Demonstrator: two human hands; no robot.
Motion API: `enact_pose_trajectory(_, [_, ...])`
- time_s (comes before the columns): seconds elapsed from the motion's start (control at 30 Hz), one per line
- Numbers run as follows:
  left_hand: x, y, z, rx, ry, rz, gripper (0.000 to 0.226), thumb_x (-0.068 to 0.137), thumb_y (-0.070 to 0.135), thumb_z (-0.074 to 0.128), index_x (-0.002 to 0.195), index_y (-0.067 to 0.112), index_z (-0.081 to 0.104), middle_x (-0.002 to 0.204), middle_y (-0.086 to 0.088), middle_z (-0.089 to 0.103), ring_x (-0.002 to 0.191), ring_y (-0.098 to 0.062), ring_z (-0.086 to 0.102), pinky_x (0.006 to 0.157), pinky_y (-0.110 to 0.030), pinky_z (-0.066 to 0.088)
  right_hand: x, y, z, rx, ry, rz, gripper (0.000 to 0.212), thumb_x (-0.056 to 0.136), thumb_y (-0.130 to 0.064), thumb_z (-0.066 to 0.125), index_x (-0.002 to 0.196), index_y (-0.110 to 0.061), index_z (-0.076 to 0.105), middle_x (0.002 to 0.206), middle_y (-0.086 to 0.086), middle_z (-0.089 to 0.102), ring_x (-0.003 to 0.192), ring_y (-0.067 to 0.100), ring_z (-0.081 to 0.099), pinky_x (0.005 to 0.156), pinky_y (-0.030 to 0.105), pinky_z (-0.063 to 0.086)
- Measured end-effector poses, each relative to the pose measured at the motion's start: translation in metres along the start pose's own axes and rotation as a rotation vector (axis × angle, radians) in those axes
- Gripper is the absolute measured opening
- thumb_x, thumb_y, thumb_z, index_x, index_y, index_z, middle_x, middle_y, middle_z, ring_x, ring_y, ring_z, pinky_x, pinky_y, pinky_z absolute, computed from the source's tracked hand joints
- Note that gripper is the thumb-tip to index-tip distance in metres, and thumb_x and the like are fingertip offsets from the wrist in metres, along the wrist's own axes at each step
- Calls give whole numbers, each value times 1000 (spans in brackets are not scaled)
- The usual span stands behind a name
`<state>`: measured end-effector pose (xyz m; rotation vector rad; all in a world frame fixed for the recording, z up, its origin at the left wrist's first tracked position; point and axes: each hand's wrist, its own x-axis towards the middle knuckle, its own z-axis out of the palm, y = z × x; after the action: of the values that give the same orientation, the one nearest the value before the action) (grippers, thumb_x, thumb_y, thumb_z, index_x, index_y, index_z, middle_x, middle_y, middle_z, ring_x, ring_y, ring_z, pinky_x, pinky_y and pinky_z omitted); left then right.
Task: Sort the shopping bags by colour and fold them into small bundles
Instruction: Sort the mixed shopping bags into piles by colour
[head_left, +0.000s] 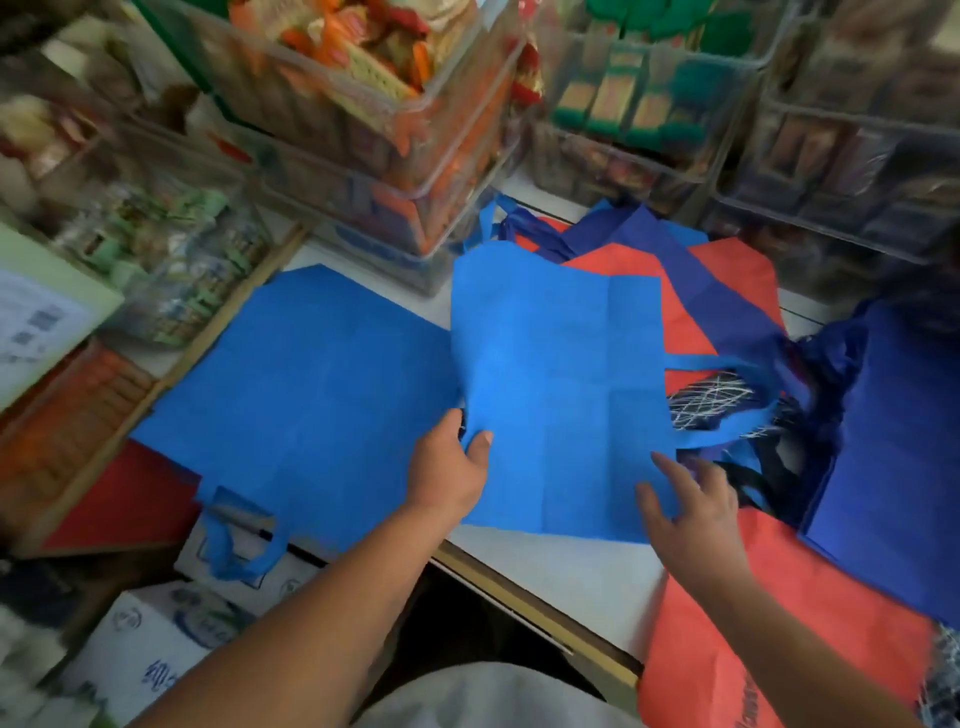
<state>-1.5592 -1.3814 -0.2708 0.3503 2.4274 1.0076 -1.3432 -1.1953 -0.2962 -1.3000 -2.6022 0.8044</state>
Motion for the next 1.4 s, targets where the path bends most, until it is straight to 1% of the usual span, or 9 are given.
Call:
enact_pose_trajectory(0.2, [44,-33,-131,340,35,-32,44,79,43,78,109,13,65,101,-8,70,95,-34,67,76,-42,55,-1,-90,28,232,-341,-40,46,96,-23,70,140,-15,61,138,8,57,132,21,52,107,19,32])
enact_pose_trajectory(0.37, [85,-59,-199,789,224,-36,79,93,37,70,156,18,27,154,-15,37,140,-39,36,108,-55,36,-22,-162,65,421,-673,109,43,95,-40,68,137,-36,61,133,-13,58,124,9,58,99,27,47])
enact_pose_trajectory(0.43, [83,-74,-196,763,198,-5,90,91,41,70,161,21,17,166,-12,16,150,-37,19,120,-56,20,-24,-173,83,394,-636,87,42,96,-37,69,137,-31,62,130,-10,61,123,12,59,103,31,47])
enact_pose_trajectory(0.7, [1,-136,-124,563,-327,217,78,81,59,73,144,18,53,160,-9,37,149,-27,31,120,-40,28,23,-156,123,-25,-143,10,52,88,-37,68,132,-10,67,148,36,41,135,54,42,115,55,31])
enact_pose_trajectory(0.83, [-2,-159,-115,641,-330,258,73,76,54,77,137,20,57,160,-1,38,149,-22,32,118,-39,30,64,-138,113,-255,-372,99,60,91,-49,64,146,-27,54,149,25,40,139,43,38,120,46,26])
enact_pose_trajectory(1.0, [8,-172,-110,499,-204,406,28,66,45,79,84,25,71,111,1,74,112,-24,68,88,-44,52,84,-149,105,-154,-364,122,66,94,-42,65,153,-24,42,134,26,47,130,42,45,113,43,33])
enact_pose_trajectory(1.13, [13,-160,-133,403,-215,521,18,85,29,66,73,21,55,76,5,58,79,-21,58,72,-40,49,79,-161,88,-5,-236,169,53,99,-25,59,148,-9,45,130,25,59,121,41,56,92,44,44])
enact_pose_trajectory(1.23, [23,-164,-182,619,-191,566,14,89,28,67,78,21,62,88,7,64,101,-21,62,96,-42,44,67,-177,90,84,-297,226,51,98,-21,62,146,-11,47,108,10,61,105,35,63,77,34,40])
enact_pose_trajectory(1.4, [33,-177,-240,878,-245,65,38,96,28,53,131,16,61,149,-13,46,144,-33,36,120,-52,26,21,-233,131,283,-483,267,59,96,-26,67,150,-14,44,131,5,55,120,30,61,99,47,52])
